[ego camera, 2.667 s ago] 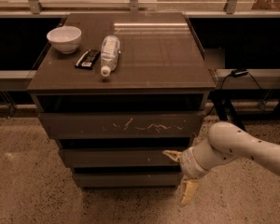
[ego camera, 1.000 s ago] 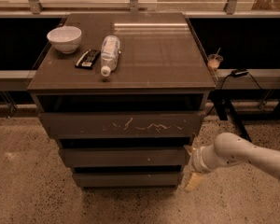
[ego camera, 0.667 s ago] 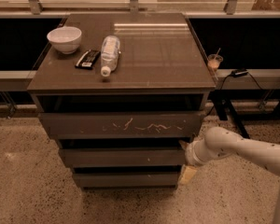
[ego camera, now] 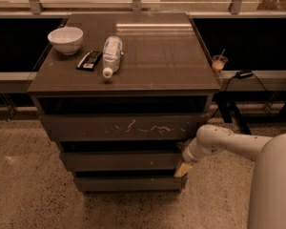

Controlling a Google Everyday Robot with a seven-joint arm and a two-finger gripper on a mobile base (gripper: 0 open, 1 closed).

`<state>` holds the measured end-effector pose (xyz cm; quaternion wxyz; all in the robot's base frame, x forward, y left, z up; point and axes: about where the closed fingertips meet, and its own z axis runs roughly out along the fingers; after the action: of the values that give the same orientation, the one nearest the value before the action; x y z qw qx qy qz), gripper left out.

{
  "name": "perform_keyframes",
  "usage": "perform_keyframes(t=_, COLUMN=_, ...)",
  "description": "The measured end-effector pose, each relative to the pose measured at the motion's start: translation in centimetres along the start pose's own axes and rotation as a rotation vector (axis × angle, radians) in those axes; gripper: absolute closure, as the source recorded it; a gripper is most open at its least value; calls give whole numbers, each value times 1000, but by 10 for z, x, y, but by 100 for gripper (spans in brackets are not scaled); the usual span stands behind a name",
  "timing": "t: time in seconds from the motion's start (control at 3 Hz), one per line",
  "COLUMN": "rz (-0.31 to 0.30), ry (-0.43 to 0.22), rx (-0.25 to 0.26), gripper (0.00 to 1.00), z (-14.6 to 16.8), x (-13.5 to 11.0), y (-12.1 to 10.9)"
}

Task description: Open middle drawer

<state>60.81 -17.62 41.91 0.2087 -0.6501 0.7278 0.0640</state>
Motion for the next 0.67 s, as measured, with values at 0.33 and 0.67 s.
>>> perform_keyframes(t=0.33, rz=0, ry=0, rx=0, gripper=45, z=0, x=0, y=0)
perform_keyframes(t=0.67, rz=-21, ry=43, rx=-2, gripper=69, z=1, x=-9, y=11)
